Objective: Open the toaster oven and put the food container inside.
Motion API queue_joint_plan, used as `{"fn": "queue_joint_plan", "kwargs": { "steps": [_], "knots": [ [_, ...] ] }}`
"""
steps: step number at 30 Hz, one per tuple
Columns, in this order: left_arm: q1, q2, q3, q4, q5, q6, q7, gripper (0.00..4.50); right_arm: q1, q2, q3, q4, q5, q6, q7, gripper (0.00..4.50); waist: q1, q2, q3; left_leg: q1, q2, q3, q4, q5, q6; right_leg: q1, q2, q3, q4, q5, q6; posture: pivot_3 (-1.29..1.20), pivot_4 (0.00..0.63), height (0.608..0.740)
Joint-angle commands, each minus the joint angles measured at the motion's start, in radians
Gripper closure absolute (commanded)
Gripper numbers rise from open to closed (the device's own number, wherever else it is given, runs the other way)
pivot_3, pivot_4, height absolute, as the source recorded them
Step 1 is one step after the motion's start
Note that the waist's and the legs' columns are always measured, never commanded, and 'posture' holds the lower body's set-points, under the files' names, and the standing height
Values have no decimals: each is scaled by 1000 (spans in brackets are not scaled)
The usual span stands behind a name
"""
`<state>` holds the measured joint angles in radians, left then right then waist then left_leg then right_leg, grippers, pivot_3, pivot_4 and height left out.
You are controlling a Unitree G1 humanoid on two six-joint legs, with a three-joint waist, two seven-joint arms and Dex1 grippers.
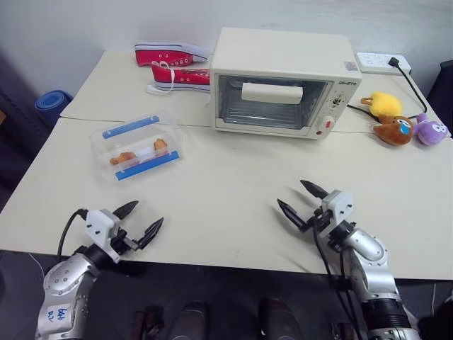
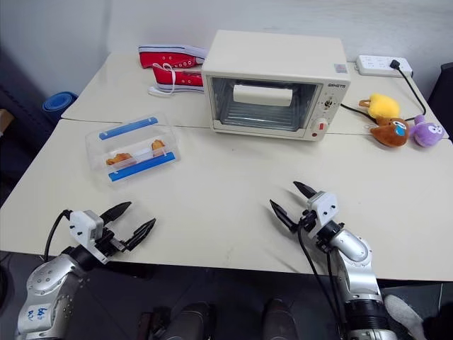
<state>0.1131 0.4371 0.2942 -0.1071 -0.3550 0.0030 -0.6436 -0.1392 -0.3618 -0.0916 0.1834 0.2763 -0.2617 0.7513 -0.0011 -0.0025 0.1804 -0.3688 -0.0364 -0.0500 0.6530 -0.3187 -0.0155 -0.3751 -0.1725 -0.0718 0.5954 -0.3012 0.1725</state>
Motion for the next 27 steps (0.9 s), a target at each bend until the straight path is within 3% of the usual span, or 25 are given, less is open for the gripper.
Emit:
{"fn": "queue_joint_plan", "kwargs": {
  "steps": [1,4,8,13,19,27],
  "knots": [
    [-23,12,1,-29,-21,19,1,0,2,-19,-9,-20,15,-13,19,37,0,0,0,0,0,0,0,0,0,0,0,0,0,0,0,0,150,740],
    [-34,33,5,-70,-108,84,-63,0,-21,-34,-19,-70,61,38,41,37,-1,0,0,0,0,0,0,0,0,0,0,0,0,0,0,0,150,740],
    [-127,76,72,-116,-340,261,-100,0,-144,-83,-40,-116,156,187,69,37,-2,0,0,0,2,0,1,0,0,0,1,0,1,0,0,0,150,740],
    [-296,162,84,-87,-413,320,-175,0,-373,-112,-55,0,190,300,74,37,-3,1,0,0,3,0,2,-1,-2,0,3,0,1,0,-2,0,150,740],
    [-488,184,58,-15,-413,354,-187,0,-693,-78,-57,308,137,267,59,37,-17,1,0,-1,3,-1,2,-1,-2,-1,3,0,0,0,-2,0,150,740],
    [-504,146,20,-2,-372,337,-178,0,-823,-23,-30,449,90,224,104,37,-40,1,0,-1,4,-1,-1,-1,-2,-2,3,-4,-1,0,-2,0,150,740]
  ]
}}
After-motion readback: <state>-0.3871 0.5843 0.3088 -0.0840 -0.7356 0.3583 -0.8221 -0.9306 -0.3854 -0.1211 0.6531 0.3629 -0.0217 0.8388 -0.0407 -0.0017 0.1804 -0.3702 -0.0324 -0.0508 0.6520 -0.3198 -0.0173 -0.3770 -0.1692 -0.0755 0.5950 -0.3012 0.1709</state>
